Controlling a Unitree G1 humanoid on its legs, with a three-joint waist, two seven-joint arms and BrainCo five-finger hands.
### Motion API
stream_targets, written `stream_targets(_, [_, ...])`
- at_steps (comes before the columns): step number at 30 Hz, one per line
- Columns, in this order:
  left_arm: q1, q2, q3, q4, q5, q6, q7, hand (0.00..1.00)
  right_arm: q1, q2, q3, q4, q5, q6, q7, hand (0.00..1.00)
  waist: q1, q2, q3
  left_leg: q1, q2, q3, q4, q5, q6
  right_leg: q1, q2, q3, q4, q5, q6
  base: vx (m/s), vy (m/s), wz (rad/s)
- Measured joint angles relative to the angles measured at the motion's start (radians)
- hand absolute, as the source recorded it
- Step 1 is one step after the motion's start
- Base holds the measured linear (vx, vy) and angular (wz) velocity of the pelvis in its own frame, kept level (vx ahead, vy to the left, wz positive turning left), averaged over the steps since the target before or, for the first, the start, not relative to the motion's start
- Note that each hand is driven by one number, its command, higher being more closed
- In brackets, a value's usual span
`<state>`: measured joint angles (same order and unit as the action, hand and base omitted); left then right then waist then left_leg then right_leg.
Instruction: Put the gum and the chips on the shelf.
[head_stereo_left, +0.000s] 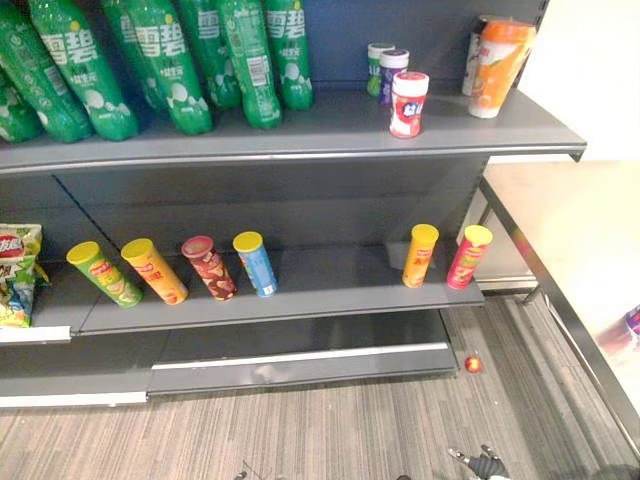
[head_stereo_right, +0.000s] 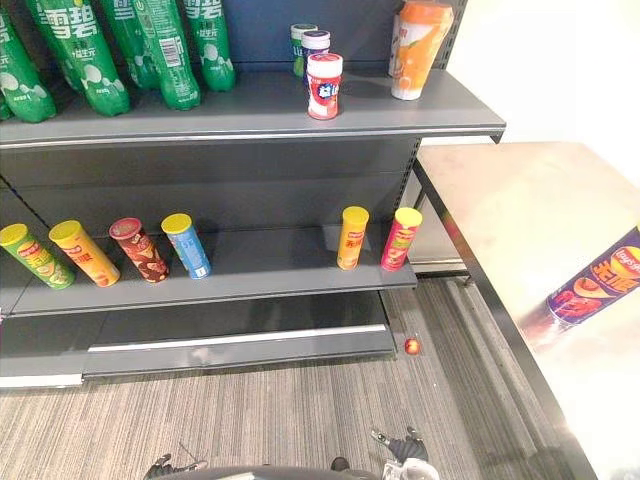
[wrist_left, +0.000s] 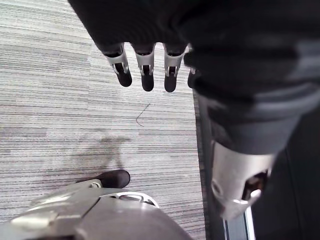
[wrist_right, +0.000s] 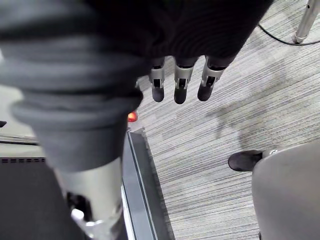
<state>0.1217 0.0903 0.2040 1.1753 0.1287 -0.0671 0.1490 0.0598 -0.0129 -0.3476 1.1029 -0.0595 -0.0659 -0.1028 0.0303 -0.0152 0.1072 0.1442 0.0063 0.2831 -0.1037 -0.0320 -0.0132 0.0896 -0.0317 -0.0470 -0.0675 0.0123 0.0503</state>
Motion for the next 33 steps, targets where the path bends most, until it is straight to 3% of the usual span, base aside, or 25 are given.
stream_targets(4, [-0.018, 0.001, 0.004, -0.001, 0.001, 0.000, -0.001, 0.00, -0.012, 0.005, 0.000, 0.002, 0.024, -0.001, 0.000, 0.00, 0.001, -0.005, 0.024, 0.015, 0.003, 0.038, 0.000, -0.007, 0.001, -0.043, 0.003, 0.033, 0.094, -0.030, 0.009, 0.03, 0.023, -0.29])
stream_targets(7, [-0.038, 0.010, 0.022, -0.001, 0.001, 0.002, 0.001, 0.00, -0.022, 0.028, -0.007, -0.011, 0.048, -0.007, -0.004, 0.00, 0.001, -0.025, 0.056, 0.017, 0.005, 0.123, 0.000, -0.012, 0.006, -0.105, 0.010, 0.083, 0.162, -0.041, 0.019, -0.03, 0.030, -0.80])
stream_targets(8, [-0.045, 0.014, 0.035, -0.006, 0.001, 0.001, 0.003, 0.00, -0.021, 0.035, -0.023, -0.030, 0.063, -0.007, -0.009, 0.00, 0.003, -0.031, 0.074, 0.025, 0.011, 0.183, 0.000, -0.013, 0.015, -0.124, -0.005, 0.055, 0.167, -0.048, 0.022, -0.07, 0.022, -1.08])
stream_targets(10, [-0.043, 0.018, 0.053, -0.016, 0.002, 0.003, 0.004, 0.00, -0.018, 0.049, -0.046, -0.039, 0.070, -0.008, -0.013, 0.00, 0.004, -0.039, 0.084, 0.019, 0.028, 0.257, 0.001, -0.024, 0.026, -0.157, -0.068, -0.138, 0.209, -0.063, -0.002, -0.07, 0.034, -1.19])
stream_targets(11, [-0.048, 0.017, 0.073, -0.015, 0.003, 0.004, 0.003, 0.00, -0.018, 0.051, -0.055, -0.041, 0.071, -0.007, -0.014, 0.00, 0.004, -0.042, 0.084, 0.017, 0.049, 0.302, 0.002, -0.029, 0.032, -0.175, -0.107, -0.286, 0.254, -0.072, -0.016, -0.01, 0.066, -1.44])
stream_targets(13, [-0.050, 0.017, 0.081, -0.026, 0.008, 0.005, 0.002, 0.00, -0.003, 0.059, -0.074, -0.057, 0.069, -0.005, -0.021, 0.00, 0.016, -0.041, 0.084, 0.030, 0.108, 0.425, 0.009, -0.032, 0.012, -0.168, -0.227, -0.668, 0.420, -0.086, -0.038, 0.07, 0.043, -1.66])
stream_targets(15, [-0.057, 0.029, 0.069, -0.030, 0.009, 0.007, 0.000, 0.00, 0.008, 0.061, -0.079, -0.067, 0.067, -0.005, -0.023, 0.00, 0.027, -0.056, 0.080, 0.033, 0.118, 0.512, 0.038, -0.036, -0.011, -0.150, -0.317, -0.793, 0.498, -0.070, -0.026, 0.13, -0.075, -1.58])
stream_targets(16, [-0.064, 0.043, 0.039, -0.027, 0.010, 0.014, -0.001, 0.00, 0.008, 0.063, -0.079, -0.066, 0.065, -0.004, -0.022, 0.00, 0.023, -0.066, 0.080, 0.028, 0.117, 0.546, 0.068, -0.052, -0.022, -0.128, -0.350, -0.807, 0.503, -0.025, -0.015, 0.15, -0.183, -1.32])
stream_targets(17, [-0.072, 0.048, 0.026, -0.022, 0.010, 0.014, -0.002, 0.00, 0.006, 0.062, -0.081, -0.063, 0.064, -0.003, -0.022, 0.00, 0.022, -0.067, 0.083, 0.029, 0.117, 0.563, 0.082, -0.059, -0.028, -0.119, -0.353, -0.799, 0.488, -0.029, 0.000, 0.16, -0.264, -0.90])
stream_targets(18, [-0.090, 0.042, 0.006, -0.016, 0.010, 0.019, -0.002, 0.00, -0.005, 0.054, -0.087, -0.063, 0.061, -0.001, -0.021, 0.00, 0.012, -0.056, 0.088, 0.037, 0.127, 0.587, 0.103, -0.061, -0.031, -0.118, -0.341, -0.800, 0.480, -0.042, -0.012, 0.12, -0.215, -0.62])
stream_targets(19, [-0.100, 0.029, -0.016, -0.011, 0.010, 0.021, -0.005, 0.00, -0.012, 0.041, -0.093, -0.063, 0.060, 0.001, -0.022, 0.00, 0.000, -0.025, 0.087, 0.053, 0.135, 0.599, 0.112, -0.061, -0.031, -0.111, -0.325, -0.794, 0.468, -0.042, -0.013, 0.12, -0.184, -0.57])
stream_targets(22, [-0.100, -0.007, -0.022, -0.004, 0.010, 0.020, -0.006, 0.00, -0.014, 0.013, -0.097, -0.046, 0.059, 0.003, -0.022, 0.00, -0.001, 0.026, 0.068, 0.106, 0.154, 0.683, 0.112, -0.060, -0.033, -0.093, -0.270, -0.752, 0.408, -0.042, -0.013, 0.11, -0.109, -0.77])
stream_targets(26, [-0.101, -0.005, -0.040, -0.003, 0.011, 0.020, -0.006, 0.00, -0.016, 0.012, -0.116, -0.043, 0.060, 0.002, -0.022, 0.00, -0.006, 0.033, 0.063, 0.121, 0.156, 0.750, 0.110, -0.049, -0.051, -0.093, -0.219, -0.712, 0.300, -0.042, -0.012, 0.05, -0.097, -0.62])
stream_targets(30, [-0.098, 0.006, -0.039, -0.003, 0.010, 0.021, -0.006, 0.00, -0.016, 0.008, -0.125, -0.037, 0.062, -0.001, -0.022, 0.00, -0.026, 0.021, 0.072, 0.136, 0.159, 0.749, 0.161, -0.046, -0.054, -0.061, -0.215, -0.711, 0.253, -0.042, -0.012, 0.04, -0.055, -0.18])
stream_targets(31, [-0.099, 0.014, -0.033, -0.005, 0.010, 0.019, -0.006, 0.00, -0.019, 0.002, -0.120, -0.021, 0.063, -0.001, -0.023, 0.00, -0.024, 0.008, 0.076, 0.128, 0.176, 0.747, 0.241, -0.048, -0.056, -0.054, -0.221, -0.706, 0.250, -0.044, -0.010, 0.07, -0.088, -0.27])
stream_targets(32, [-0.100, 0.025, -0.004, -0.013, 0.002, 0.020, -0.004, 0.00, -0.020, 0.001, -0.107, 0.005, 0.063, -0.003, -0.021, 0.00, -0.024, -0.017, 0.074, 0.089, 0.258, 0.742, 0.469, -0.053, -0.060, -0.032, -0.226, -0.682, 0.211, -0.044, -0.010, 0.11, -0.144, -0.38])
stream_targets(33, [-0.096, 0.024, 0.006, -0.017, -0.004, 0.020, -0.002, 0.00, -0.019, -0.003, -0.106, 0.008, 0.063, -0.004, -0.021, 0.00, -0.024, -0.014, 0.075, 0.072, 0.300, 0.732, 0.569, -0.053, -0.060, -0.022, -0.217, -0.672, 0.196, -0.043, -0.010, 0.13, -0.150, -0.65])
